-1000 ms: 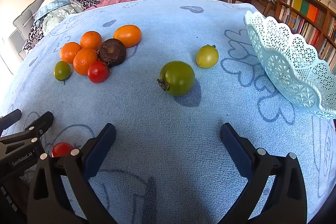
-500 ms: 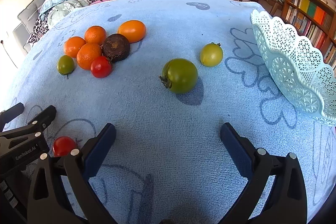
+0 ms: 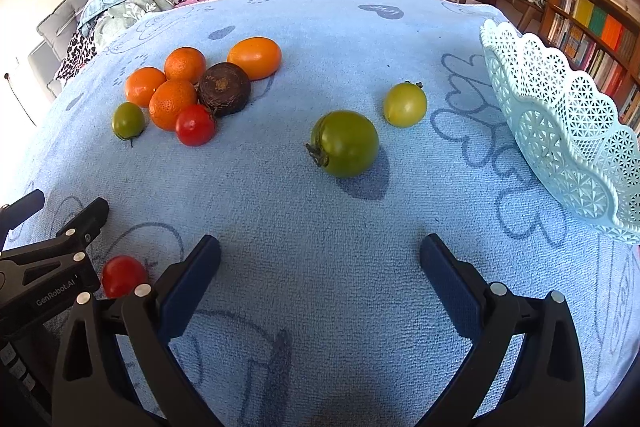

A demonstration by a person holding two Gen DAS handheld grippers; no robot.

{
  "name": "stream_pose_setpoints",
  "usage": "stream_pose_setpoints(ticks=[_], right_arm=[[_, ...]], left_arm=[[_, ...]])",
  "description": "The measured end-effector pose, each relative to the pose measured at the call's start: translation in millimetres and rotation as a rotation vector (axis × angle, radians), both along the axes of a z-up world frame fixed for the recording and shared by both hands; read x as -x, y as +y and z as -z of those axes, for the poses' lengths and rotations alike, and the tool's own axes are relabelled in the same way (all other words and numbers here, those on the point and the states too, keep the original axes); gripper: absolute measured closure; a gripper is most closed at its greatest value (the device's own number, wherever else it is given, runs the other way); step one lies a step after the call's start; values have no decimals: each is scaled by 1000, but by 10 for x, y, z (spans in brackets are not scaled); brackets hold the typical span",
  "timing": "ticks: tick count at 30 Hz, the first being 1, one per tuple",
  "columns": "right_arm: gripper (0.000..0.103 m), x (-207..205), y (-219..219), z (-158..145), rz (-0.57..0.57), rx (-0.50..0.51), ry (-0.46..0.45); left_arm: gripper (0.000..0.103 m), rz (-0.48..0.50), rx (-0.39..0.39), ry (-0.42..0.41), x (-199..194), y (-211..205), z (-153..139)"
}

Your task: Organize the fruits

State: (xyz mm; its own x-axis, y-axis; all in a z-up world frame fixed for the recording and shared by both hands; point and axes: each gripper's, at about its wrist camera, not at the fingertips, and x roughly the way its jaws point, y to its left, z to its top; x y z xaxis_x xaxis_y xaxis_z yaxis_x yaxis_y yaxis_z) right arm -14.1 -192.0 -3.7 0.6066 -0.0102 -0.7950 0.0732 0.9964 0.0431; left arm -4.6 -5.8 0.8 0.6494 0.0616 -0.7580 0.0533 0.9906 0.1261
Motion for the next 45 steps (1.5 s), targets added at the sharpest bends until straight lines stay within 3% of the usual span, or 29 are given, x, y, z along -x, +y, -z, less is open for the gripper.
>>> stream_pose_setpoints(ticks=[22,35,41,45], right_arm=[[2,18,-11,-1,-4,-10,-16],[2,108,-114,-58,9,-87,-73],[2,218,-275,-123,60,-154,-130],[2,263,-330,-151,78,-173,-145]], left_arm=[[5,0,35,11,-6,44,-2],[5,14,67,11,-1,54,-21],[5,29,123,0,16,129,-71],[5,51,166,-59,109,170,-167]])
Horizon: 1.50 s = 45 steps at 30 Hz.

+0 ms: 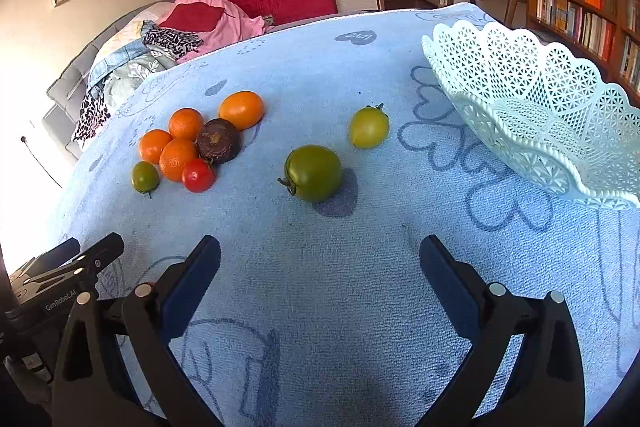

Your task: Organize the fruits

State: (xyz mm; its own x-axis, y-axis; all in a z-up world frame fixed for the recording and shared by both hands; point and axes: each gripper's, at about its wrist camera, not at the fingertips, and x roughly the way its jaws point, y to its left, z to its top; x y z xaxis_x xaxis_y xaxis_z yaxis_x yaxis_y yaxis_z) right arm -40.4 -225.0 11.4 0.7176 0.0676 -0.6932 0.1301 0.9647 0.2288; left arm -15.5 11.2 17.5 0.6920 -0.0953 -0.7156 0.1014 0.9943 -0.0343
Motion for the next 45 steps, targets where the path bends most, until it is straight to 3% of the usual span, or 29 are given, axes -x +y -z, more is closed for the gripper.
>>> stream_pose_setpoints(ticks=[4,12,17,23,25,32,39,45], right_arm=[[2,37,-10,-24,11,9,-13],[2,98,-27,-70,39,28,-23],[2,115,-57,-88,57,35,-25],[2,148,-108,-91,67,24,-9],[2,155,-115,-96,67,23,-6],[3,148,-78,-144,52,36,-4],[17,19,-22,-147,16,15,25],[30,-185,13,-141,-10,11,70]], left_arm=[[5,33,-19,-47,99,-67,-75],[5,117,-2,-49,266,-275,-187],[5,185,31,-22,389,-414,-215],[7,261,-2,32,450,-631,-86],[20,282,-1,58,445,-675,-44],[42,310,9,100,419,-718,75],[74,338,47,100,442,-671,53],[74,328,89,59,474,-593,-8]])
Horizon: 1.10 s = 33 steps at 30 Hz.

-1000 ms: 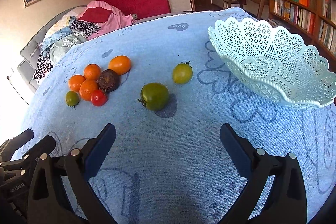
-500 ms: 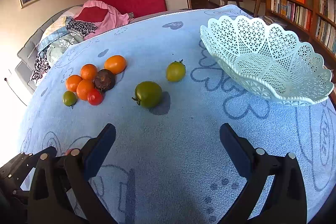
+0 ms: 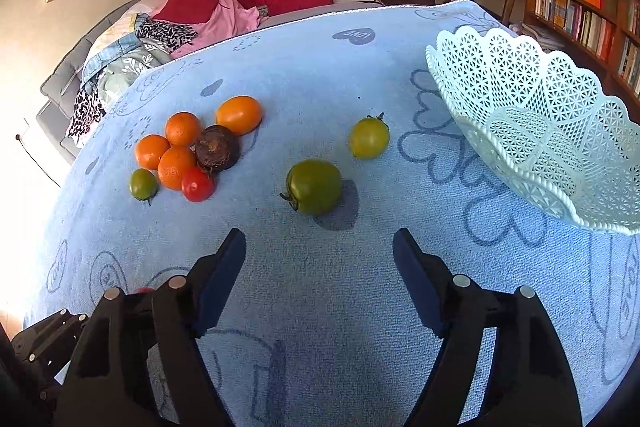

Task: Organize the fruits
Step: 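Lower the left tool onto the red tomato and close it, then grasp the large green tomato with the right tool while the left holds the red tomato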

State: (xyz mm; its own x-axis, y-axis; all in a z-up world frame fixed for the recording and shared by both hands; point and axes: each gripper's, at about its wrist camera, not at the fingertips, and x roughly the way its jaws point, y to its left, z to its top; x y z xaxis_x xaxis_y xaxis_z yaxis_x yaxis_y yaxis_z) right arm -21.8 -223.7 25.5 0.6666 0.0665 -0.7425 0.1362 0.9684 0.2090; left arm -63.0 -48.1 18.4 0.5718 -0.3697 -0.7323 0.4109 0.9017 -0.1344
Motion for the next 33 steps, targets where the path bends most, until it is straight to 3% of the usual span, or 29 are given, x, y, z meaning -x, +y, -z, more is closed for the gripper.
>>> stream_pose_setpoints(ticks=[11,17,23,33], right_arm=[[48,-371,47,119,7,43,44],[66,-400,88,136,0,90,33],[67,-306,100,70,-21,75,8],[67,73,61,-334,-42,36,-100]], left_arm=[[74,-10,2,-18,16,13,-8],[74,-16,1,-4,-11,15,22],[74,-21,-5,-10,-21,9,5],[74,-46,-6,-69,0,-2,-220]])
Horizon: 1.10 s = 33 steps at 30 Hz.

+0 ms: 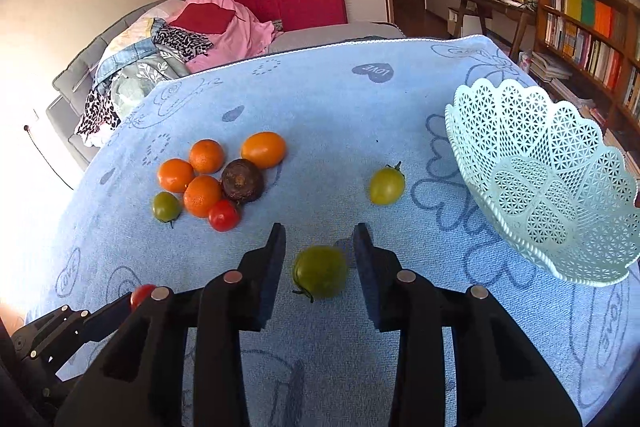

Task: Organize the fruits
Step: 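Grasp the large green tomato with the right tool while the left holds the red tomato, then carry both held tomatoes over to the white lace basket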

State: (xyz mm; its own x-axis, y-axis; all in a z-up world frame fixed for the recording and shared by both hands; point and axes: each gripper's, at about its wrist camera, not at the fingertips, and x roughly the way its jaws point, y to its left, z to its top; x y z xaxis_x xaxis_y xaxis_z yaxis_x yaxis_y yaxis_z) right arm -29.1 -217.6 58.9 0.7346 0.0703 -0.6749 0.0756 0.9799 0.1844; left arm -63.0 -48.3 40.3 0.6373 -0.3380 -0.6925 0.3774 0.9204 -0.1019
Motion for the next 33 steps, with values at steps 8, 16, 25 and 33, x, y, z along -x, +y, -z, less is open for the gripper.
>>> stream_pose_setpoints(ticks=[8,16,25,33], right_arm=[[65,-103,-62,169,-4,-24,59],[44,-177,-137,303,12,-58,92],[39,210,-170,350,-24,-79,91],[41,131,-5,427,-68,-79,106]], left_arm=[[74,-9,-17,-8,14,-44,-25],[74,-26,-15,7,-23,12,14],[74,-35,-4,23,-66,79,33],[74,-45,-12,16,-26,109,19]])
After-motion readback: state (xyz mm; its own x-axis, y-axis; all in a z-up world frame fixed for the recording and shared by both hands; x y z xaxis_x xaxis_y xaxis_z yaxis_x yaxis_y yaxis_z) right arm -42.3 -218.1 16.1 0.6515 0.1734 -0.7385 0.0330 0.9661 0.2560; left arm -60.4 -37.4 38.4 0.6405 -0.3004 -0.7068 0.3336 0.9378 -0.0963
